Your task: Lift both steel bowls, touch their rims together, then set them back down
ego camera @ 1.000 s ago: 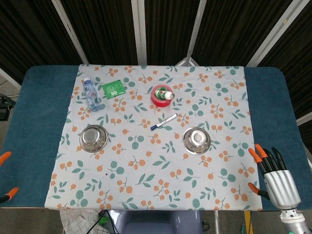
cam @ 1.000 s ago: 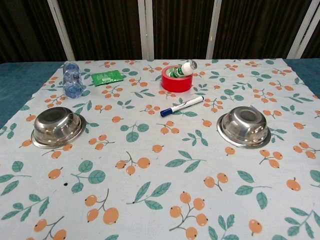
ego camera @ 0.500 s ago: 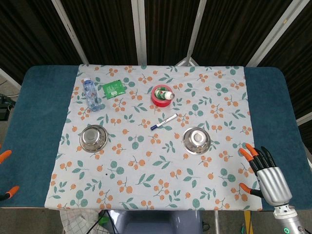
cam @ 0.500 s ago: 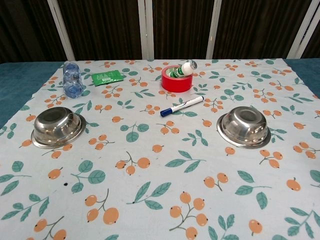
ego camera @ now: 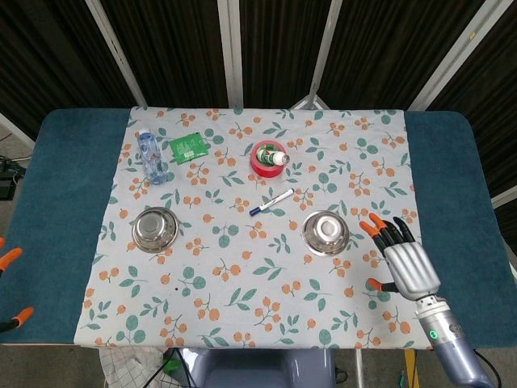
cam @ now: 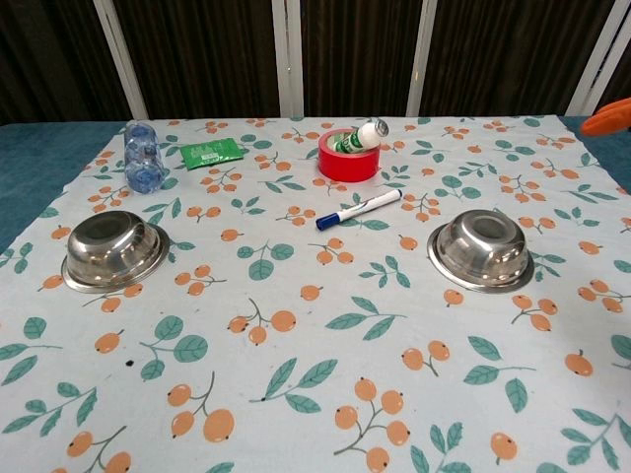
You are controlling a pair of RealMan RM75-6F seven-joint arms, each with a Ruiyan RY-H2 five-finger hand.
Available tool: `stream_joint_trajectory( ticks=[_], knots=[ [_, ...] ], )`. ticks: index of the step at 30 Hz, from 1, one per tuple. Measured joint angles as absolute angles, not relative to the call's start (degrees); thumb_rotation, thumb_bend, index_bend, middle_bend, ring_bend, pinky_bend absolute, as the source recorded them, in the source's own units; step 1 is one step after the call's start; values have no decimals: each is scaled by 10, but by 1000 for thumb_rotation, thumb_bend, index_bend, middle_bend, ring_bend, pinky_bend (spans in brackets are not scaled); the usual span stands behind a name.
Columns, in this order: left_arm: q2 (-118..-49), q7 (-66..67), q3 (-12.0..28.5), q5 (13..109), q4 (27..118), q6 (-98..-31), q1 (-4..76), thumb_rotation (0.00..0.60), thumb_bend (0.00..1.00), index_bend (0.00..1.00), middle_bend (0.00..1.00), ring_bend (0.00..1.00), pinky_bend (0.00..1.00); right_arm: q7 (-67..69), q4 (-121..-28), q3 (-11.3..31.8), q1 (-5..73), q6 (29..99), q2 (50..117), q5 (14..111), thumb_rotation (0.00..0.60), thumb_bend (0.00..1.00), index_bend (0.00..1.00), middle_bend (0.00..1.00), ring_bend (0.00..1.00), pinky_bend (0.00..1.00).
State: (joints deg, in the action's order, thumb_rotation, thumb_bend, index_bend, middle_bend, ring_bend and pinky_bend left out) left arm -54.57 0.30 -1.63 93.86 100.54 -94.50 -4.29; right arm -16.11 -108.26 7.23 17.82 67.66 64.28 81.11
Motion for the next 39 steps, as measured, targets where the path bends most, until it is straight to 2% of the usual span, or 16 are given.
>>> stream_joint_trajectory(
  ticks=[8,19,33,39],
  knots=[
    [-546,9,-18,941,1009,-949,-46,600,1,167,0,0,0,-273,-1073,110,248,618,713,676,600,0,144,45,110,0],
    [-547,20,-15,931,1013,-951,-48,600,1,167,0,0,0,-387,-1027,135,333,593,799,524,600,0,143,45,112,0],
    [-552,37,-9,916,1013,-948,-48,600,1,167,0,0,0,-457,-966,136,409,575,846,408,600,0,143,46,130,1],
    [-556,48,-5,906,1014,-944,-47,600,1,167,0,0,0,-460,-929,132,430,559,861,379,600,0,143,55,178,10]
  ],
)
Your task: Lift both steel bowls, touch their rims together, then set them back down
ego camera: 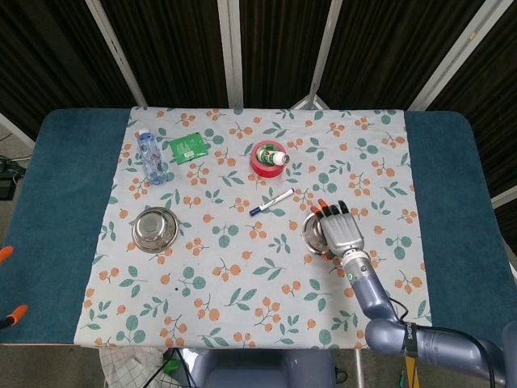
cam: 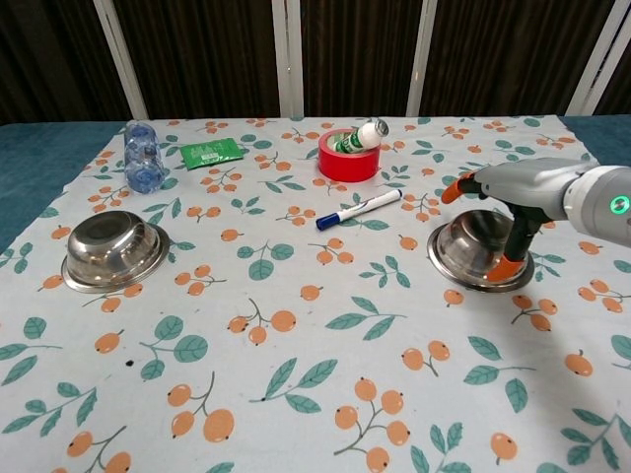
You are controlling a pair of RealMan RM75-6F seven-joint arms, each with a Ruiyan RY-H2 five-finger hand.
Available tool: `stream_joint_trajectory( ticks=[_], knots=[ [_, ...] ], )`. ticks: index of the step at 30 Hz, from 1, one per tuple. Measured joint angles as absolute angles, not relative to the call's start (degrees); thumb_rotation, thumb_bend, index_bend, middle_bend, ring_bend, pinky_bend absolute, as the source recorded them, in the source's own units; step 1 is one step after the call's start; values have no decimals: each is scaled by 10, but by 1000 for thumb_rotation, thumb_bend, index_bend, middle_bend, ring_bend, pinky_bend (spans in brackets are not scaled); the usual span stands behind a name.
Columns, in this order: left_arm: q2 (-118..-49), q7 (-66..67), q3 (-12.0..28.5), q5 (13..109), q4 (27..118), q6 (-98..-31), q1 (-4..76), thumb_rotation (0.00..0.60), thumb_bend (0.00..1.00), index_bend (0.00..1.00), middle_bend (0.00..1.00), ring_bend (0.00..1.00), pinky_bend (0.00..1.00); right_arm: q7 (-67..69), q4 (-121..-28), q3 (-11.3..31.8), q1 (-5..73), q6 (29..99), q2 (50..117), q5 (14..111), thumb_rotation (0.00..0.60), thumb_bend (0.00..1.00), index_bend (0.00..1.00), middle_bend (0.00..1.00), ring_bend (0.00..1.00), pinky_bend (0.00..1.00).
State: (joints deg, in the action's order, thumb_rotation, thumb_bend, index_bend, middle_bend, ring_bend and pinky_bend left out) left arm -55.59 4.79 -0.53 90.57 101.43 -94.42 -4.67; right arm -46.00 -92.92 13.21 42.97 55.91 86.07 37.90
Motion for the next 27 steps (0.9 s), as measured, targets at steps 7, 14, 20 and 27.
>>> stream_joint_trajectory(
  ticks=[7,14,20,27],
  knots=[
    [-561,62,-3,898,1016,-940,-46,600,1,167,0,0,0,-442,-899,124,444,542,866,372,600,0,146,121,218,11],
    [-565,70,-3,896,1018,-940,-46,600,0,167,0,0,0,-421,-881,114,448,534,870,378,600,0,189,220,291,26],
    [-567,72,-2,894,1018,-937,-44,600,1,167,0,0,0,-405,-869,105,450,533,875,395,600,0,244,254,310,42],
    [-567,71,-1,892,1019,-937,-45,600,3,168,0,0,0,-388,-858,96,451,537,885,416,600,0,356,318,325,44]
  ],
)
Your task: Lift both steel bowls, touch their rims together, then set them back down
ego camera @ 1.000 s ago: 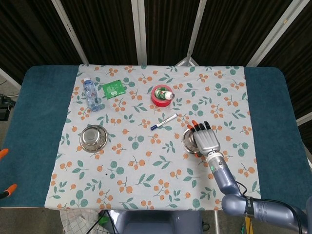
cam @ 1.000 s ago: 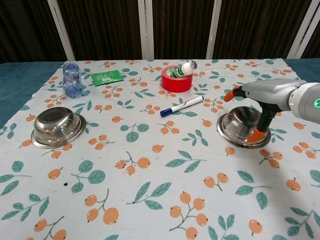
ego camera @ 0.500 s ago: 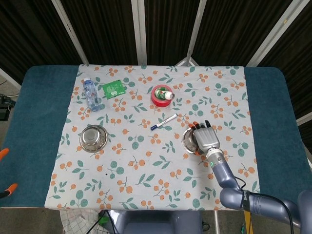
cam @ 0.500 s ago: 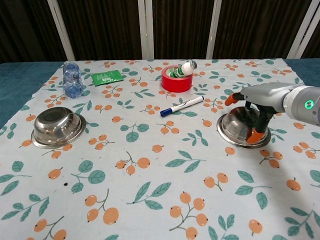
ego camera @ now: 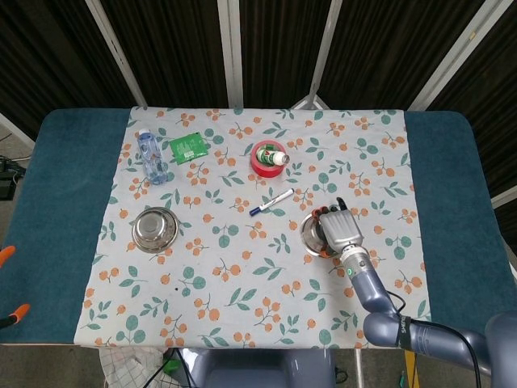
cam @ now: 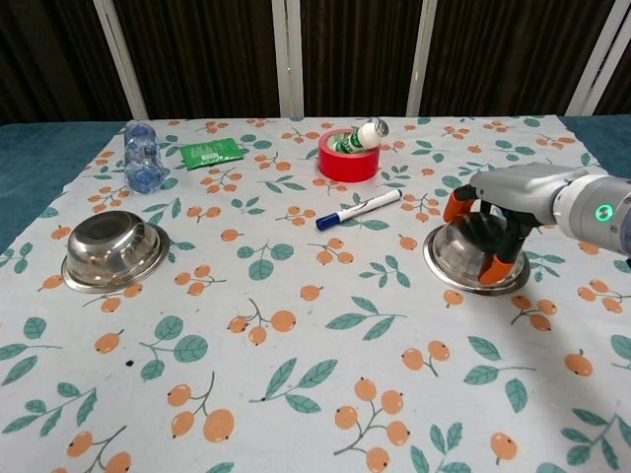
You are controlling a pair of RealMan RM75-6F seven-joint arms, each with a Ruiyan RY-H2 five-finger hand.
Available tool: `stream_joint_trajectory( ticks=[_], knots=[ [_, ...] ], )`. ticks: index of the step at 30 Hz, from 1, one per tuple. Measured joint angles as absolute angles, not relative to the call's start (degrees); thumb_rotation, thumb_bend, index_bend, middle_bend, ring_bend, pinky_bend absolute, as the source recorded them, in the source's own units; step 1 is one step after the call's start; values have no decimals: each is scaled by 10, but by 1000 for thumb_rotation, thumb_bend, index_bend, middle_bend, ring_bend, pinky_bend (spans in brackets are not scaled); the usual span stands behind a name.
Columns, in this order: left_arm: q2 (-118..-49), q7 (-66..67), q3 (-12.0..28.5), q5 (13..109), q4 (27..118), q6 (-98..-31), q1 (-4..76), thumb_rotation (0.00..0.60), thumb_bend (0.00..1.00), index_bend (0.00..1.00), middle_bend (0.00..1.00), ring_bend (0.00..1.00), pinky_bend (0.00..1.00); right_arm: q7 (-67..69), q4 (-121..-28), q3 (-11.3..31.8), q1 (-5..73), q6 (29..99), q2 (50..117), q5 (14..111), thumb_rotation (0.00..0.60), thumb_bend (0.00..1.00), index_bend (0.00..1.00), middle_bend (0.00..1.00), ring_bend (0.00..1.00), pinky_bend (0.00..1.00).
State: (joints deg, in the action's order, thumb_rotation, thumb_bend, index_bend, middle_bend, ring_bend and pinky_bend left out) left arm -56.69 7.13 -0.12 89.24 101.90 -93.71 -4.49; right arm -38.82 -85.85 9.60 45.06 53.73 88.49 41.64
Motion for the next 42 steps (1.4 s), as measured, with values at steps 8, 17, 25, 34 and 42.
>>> stream_joint_trajectory(
  ticks=[8,17,25,34,42],
  knots=[
    [-565,68,-5,916,1022,-930,-36,600,16,168,0,0,0,-367,-872,92,445,552,880,441,600,0,377,342,344,50],
    [-526,54,0,941,1088,-869,12,600,3,168,0,0,0,-364,-942,92,434,584,836,460,600,0,377,345,355,51],
    [-486,78,43,874,1179,-740,108,600,0,169,0,0,0,-342,-1034,96,409,626,757,494,600,0,382,345,377,125],
    [-547,154,91,709,1173,-618,219,600,0,169,0,0,0,-275,-1093,98,370,649,670,555,600,0,382,344,378,127],
    [-649,230,107,576,1093,-559,302,600,0,169,0,0,0,-232,-1099,97,350,651,631,580,600,0,382,344,378,127]
  ],
)
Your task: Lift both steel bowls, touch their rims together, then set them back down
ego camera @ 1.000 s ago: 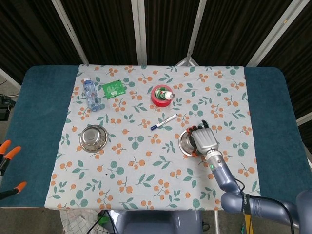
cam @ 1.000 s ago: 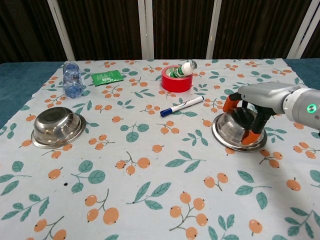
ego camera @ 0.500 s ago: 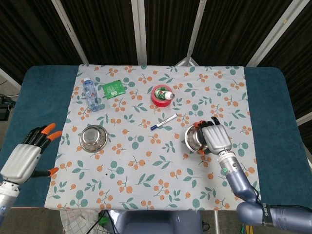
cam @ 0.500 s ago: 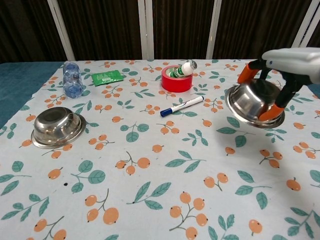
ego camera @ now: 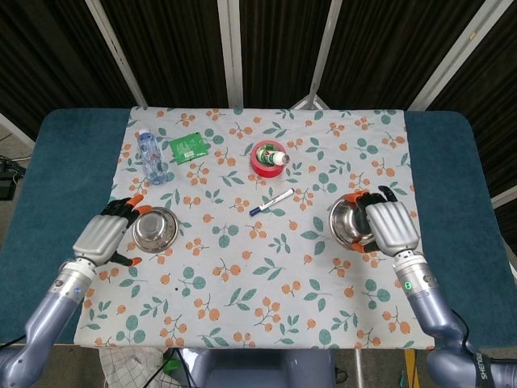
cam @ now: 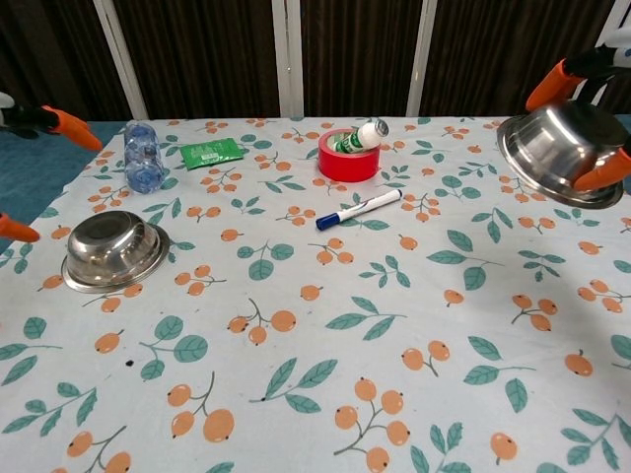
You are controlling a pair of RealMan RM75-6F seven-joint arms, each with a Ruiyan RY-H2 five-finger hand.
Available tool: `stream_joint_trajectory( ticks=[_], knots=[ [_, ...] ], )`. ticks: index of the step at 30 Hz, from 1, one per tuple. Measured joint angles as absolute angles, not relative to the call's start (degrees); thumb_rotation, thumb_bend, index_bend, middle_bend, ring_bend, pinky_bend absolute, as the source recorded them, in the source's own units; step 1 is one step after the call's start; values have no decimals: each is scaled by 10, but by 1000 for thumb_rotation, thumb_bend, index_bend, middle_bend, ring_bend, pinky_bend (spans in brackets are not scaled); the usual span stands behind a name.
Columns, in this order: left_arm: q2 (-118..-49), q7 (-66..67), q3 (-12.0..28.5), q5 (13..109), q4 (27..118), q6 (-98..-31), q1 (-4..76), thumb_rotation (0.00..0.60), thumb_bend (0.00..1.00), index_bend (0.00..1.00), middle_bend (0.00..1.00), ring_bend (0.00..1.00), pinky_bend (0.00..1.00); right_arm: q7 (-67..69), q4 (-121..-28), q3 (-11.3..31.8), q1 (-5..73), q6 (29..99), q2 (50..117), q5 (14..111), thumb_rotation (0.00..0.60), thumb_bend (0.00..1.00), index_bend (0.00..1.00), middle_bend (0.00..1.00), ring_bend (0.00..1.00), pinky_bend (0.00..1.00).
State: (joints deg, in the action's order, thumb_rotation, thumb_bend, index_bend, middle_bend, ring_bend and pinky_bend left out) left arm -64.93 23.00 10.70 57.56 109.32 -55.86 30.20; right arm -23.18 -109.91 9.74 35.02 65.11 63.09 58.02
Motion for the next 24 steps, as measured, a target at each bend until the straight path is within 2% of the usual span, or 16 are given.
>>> stream_joint_trajectory(
  ticks=[10,17,24],
  knots=[
    [-748,261,107,478,978,-518,367,600,0,168,0,0,0,-184,-1095,105,333,650,592,592,600,0,382,344,377,127],
    [-770,275,96,444,943,-520,385,600,0,161,0,0,3,-157,-1078,111,326,644,575,590,600,0,384,344,377,127],
    [-779,274,85,440,932,-522,389,600,0,160,6,0,89,-142,-1061,115,324,633,575,586,600,0,384,344,378,127]
  ],
)
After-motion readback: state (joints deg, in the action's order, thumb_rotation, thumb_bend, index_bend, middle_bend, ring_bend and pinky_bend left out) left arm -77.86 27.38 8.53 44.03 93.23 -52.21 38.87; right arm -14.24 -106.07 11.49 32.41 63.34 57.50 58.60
